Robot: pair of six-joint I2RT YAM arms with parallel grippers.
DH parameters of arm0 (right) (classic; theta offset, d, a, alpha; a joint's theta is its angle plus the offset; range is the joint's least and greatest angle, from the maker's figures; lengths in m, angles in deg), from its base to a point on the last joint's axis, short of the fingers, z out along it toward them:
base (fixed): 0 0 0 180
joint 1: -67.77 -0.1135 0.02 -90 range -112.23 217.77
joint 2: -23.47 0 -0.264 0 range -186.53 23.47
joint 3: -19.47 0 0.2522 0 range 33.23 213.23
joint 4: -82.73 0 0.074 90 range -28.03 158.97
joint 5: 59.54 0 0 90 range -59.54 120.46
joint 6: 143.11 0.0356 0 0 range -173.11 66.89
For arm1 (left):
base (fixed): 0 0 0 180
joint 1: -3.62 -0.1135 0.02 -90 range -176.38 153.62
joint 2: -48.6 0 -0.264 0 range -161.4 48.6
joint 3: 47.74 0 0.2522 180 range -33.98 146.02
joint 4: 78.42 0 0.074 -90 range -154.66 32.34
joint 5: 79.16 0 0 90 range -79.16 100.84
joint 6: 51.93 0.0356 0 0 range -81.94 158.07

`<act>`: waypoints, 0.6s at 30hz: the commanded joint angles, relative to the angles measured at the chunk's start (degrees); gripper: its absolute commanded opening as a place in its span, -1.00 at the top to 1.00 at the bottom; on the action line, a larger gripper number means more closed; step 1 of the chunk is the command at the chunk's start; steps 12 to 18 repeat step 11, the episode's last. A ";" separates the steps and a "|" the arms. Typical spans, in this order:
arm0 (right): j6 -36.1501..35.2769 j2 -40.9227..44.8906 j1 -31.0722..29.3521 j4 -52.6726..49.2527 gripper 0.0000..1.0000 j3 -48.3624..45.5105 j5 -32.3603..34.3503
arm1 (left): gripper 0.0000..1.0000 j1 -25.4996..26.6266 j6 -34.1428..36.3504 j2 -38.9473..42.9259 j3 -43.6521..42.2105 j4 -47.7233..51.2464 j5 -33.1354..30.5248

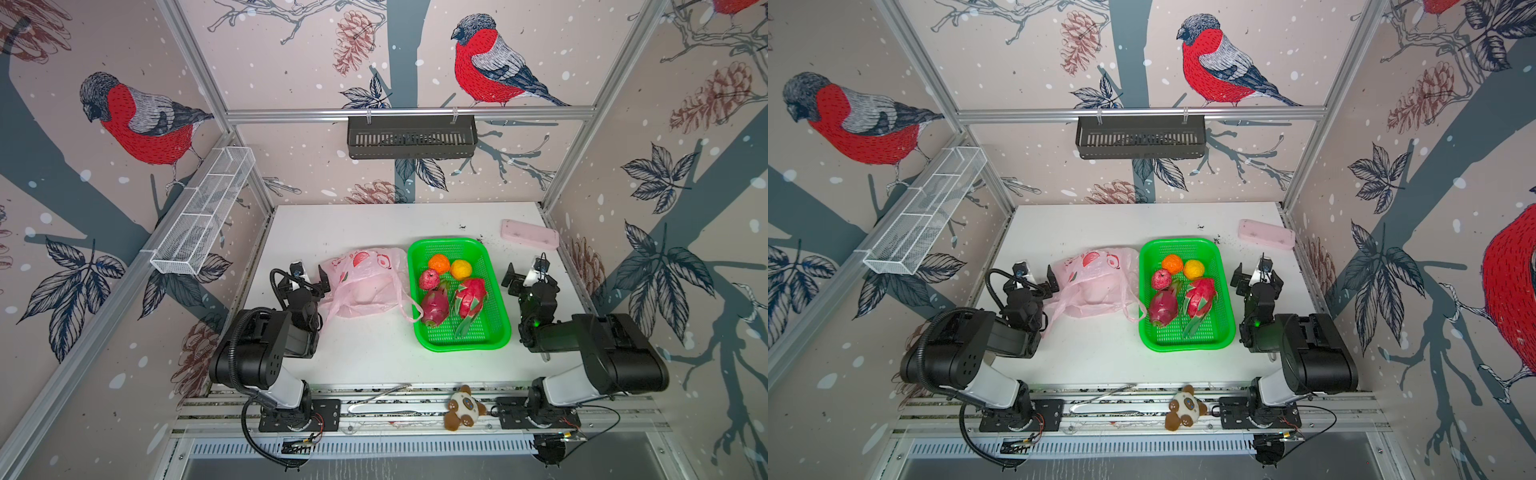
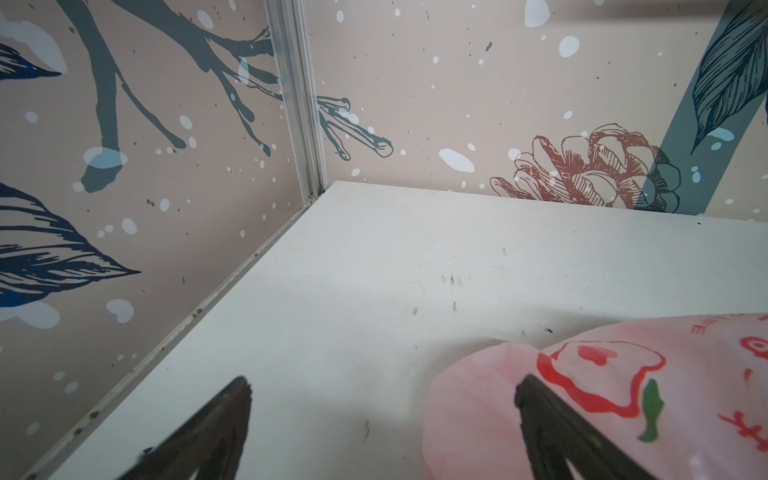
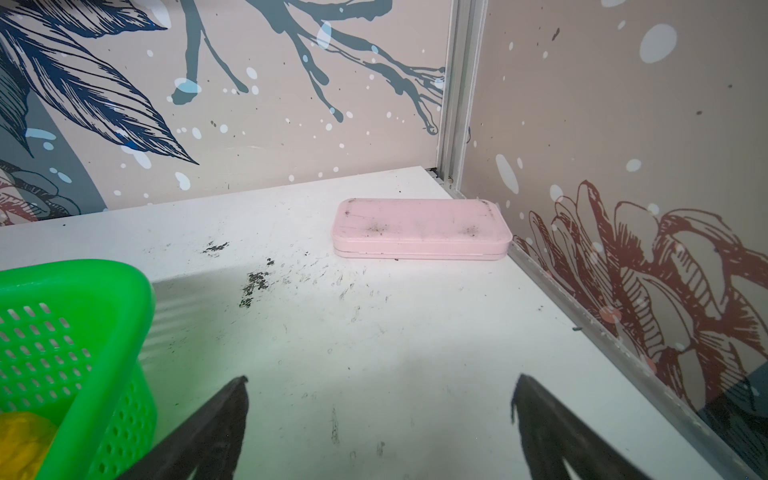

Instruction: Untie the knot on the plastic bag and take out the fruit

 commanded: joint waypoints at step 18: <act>-0.05 -0.22 -0.09 0.15 -0.99 0.52 0.52 | -0.97 -0.06 0.07 0.11 0.31 -1.63 -0.65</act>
